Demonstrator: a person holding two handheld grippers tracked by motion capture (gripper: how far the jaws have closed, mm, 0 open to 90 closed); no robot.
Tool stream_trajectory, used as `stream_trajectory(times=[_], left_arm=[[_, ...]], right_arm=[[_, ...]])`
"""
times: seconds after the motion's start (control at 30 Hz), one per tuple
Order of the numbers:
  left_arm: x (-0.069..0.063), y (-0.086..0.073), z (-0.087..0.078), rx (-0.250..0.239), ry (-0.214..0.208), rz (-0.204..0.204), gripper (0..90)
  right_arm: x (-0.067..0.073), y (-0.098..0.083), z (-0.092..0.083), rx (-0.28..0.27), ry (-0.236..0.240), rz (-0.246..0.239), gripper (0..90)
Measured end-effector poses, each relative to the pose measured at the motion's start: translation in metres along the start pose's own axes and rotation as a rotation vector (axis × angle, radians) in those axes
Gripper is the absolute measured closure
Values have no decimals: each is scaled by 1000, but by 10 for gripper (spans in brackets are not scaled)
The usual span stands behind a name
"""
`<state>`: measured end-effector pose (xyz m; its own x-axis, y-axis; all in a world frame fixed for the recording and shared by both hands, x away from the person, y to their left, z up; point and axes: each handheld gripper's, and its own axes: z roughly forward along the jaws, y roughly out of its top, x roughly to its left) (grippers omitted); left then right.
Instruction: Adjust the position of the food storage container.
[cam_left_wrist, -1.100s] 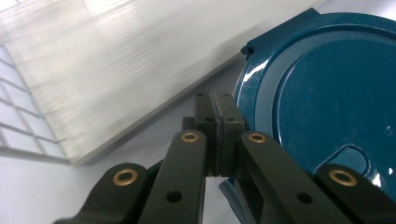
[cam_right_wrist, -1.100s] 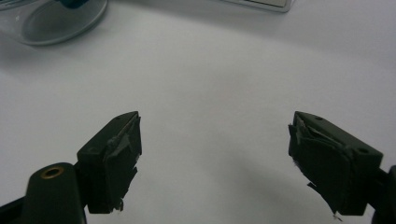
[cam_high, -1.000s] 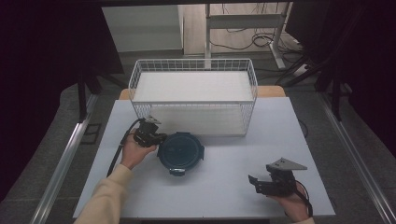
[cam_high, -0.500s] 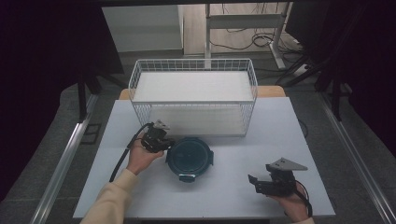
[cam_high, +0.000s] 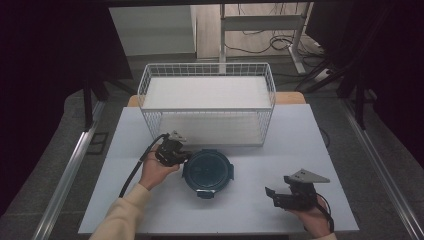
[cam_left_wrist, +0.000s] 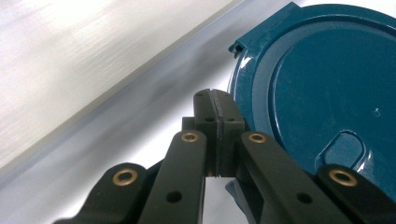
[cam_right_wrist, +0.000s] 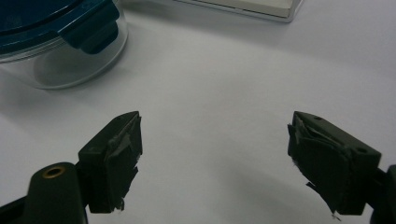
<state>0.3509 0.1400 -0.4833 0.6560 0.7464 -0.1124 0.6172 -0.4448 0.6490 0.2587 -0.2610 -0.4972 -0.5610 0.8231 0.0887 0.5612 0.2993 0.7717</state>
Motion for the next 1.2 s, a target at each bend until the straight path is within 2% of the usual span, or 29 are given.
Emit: stream_trajectory(times=[0.33,0.53,0.6,0.63,0.67,0.73,0.8,0.83,0.87,0.9,0.93,0.97,1.0,1.07,1.1,1.2], left_arm=[[-7,1,1,5,-2,16,900],[-9,2,1,13,-12,17,900],[-7,1,1,5,-26,-15,900],[-2,1,-1,-34,-42,-55,871],[-2,1,-1,-34,-42,-55,862],[2,0,-5,-13,7,-40,856],[5,-2,-11,-14,11,-42,842],[7,-4,-16,-17,10,-47,796],[6,-5,-22,-21,19,-53,796],[6,-7,-28,-32,28,-62,692],[5,-9,-34,-42,31,-68,692],[2,-12,-40,-56,39,-76,561],[0,-15,-46,-65,51,-80,561],[-5,-22,-55,-89,65,-99,450],[-7,-27,-59,-100,58,-114,405],[-12,-42,-66,-108,38,-117,328]], right_arm=[[0,0,1,7,-2,-9,178],[-1,0,-2,-8,12,6,178],[-2,0,-2,-14,13,6,177],[-2,1,-2,-14,13,6,177],[-1,1,-2,-14,14,5,177],[-1,1,-2,-14,13,4,177],[-1,0,-2,-14,11,-4,177],[-1,0,-3,-15,10,-6,178],[-1,0,-3,-15,10,-6,178],[-1,0,-4,-16,9,-7,177],[-1,0,-4,-16,9,-7,177],[-2,0,-4,-21,7,-5,177],[-2,0,-4,-21,7,-5,177],[-2,1,-5,-26,5,-1,177],[-1,1,-6,-29,3,1,177],[0,1,-6,-34,4,-7,176]])
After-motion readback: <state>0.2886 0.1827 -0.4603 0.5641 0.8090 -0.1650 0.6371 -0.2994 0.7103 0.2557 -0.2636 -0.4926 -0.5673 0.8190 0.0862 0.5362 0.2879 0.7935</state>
